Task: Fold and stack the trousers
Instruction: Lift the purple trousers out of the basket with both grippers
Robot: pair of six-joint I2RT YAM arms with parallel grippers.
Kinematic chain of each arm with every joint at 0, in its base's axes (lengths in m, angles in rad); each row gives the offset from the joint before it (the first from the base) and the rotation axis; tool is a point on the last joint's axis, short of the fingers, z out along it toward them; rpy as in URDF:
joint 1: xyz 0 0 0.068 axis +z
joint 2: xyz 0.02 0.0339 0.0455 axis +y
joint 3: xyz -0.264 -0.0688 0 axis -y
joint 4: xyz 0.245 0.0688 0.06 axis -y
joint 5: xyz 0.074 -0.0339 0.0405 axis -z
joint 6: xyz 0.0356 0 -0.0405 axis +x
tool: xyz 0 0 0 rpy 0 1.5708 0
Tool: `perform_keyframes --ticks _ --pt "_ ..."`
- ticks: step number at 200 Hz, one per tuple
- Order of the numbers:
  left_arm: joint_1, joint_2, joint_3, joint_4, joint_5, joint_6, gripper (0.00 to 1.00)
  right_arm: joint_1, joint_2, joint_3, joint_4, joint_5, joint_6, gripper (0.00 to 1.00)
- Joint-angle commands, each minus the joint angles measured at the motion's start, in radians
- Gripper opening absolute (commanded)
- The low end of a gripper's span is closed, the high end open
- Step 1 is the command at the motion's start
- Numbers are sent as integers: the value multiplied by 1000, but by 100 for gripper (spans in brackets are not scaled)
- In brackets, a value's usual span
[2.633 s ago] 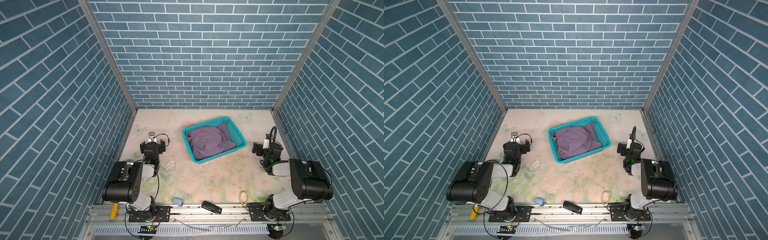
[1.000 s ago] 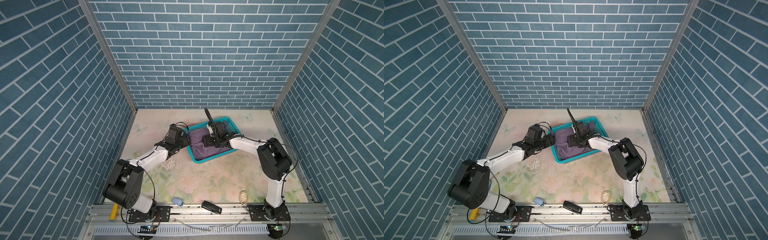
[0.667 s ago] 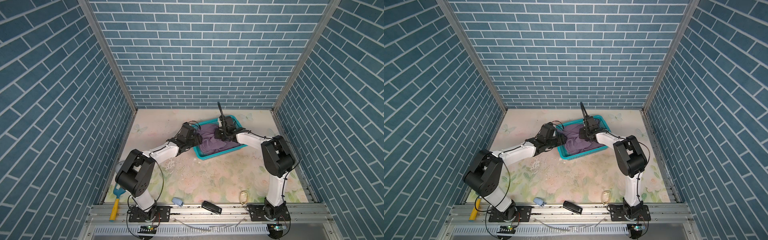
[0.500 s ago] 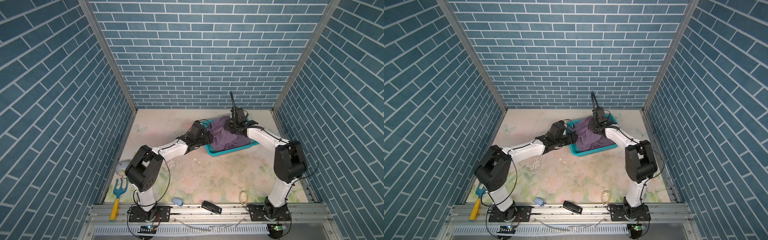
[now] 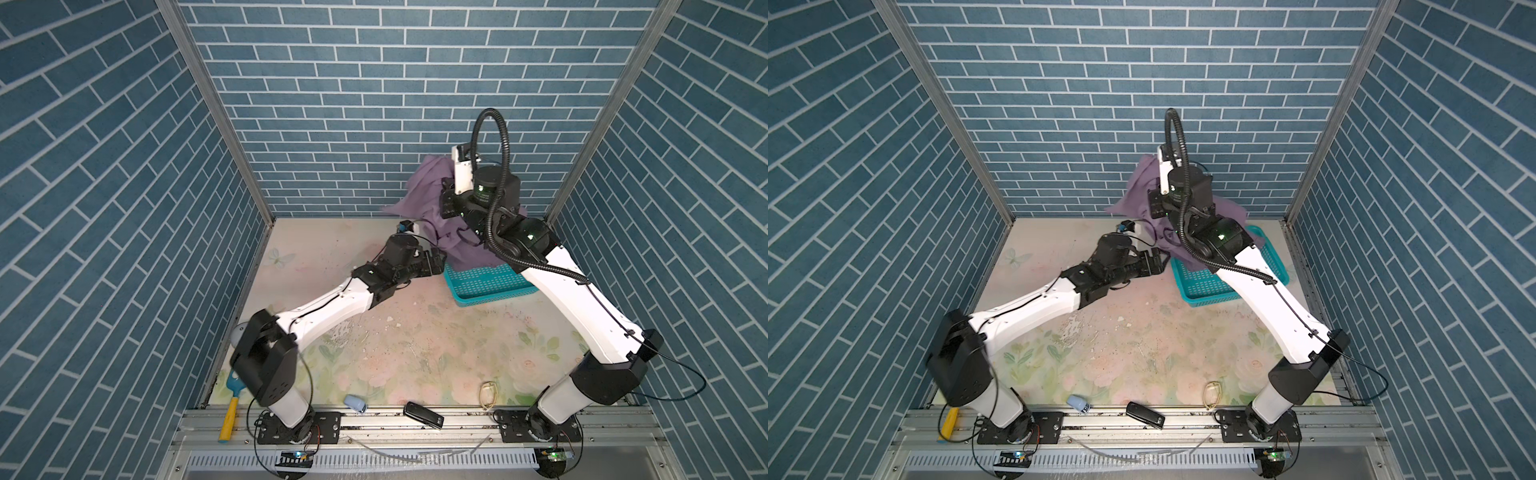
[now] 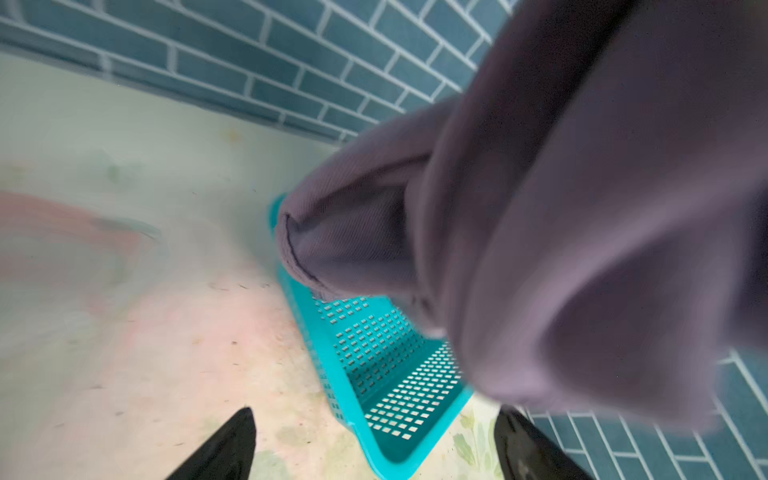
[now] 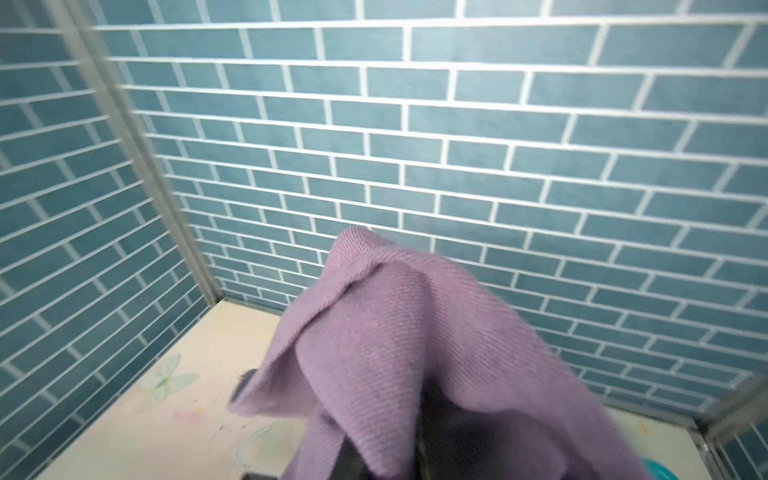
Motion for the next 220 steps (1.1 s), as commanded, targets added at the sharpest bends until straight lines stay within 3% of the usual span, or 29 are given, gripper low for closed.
perform_keyframes --ticks 1,16,32,62,67,87,96,105,137,171,195,220 --pt "69 -181 -102 -107 -203 -12 93 116 103 88 47 54 -230 0" --pt "108 -327 -197 -126 -310 -30 95 163 184 144 24 41 -245 0" --pt "124 -446 -274 -123 -416 -23 97 172 258 182 -18 -3 -181 0" --pt "140 -490 -320 -197 -477 -45 98 167 362 172 -60 -52 -59 1" --pt "141 -485 -323 -208 -474 -52 98 165 379 176 -80 -67 -36 8" --pt "144 -455 -334 -216 -443 -70 99 140 420 190 -191 -137 69 59" --pt "144 -437 -333 -211 -425 -73 99 124 418 182 -230 -172 112 73" --pt "142 -415 -326 -206 -402 -73 99 102 395 149 -251 -210 152 80" --pt "124 -261 -249 -208 -295 -78 99 -13 179 -150 -171 -275 308 86" --pt "14 -60 -114 -171 -175 8 99 -197 -92 -499 -81 -304 479 86" --pt "-38 69 6 -158 -4 93 99 -306 -234 -650 -108 -292 581 89" --pt "-93 176 119 -215 97 188 99 -414 -324 -757 -138 -367 676 97"
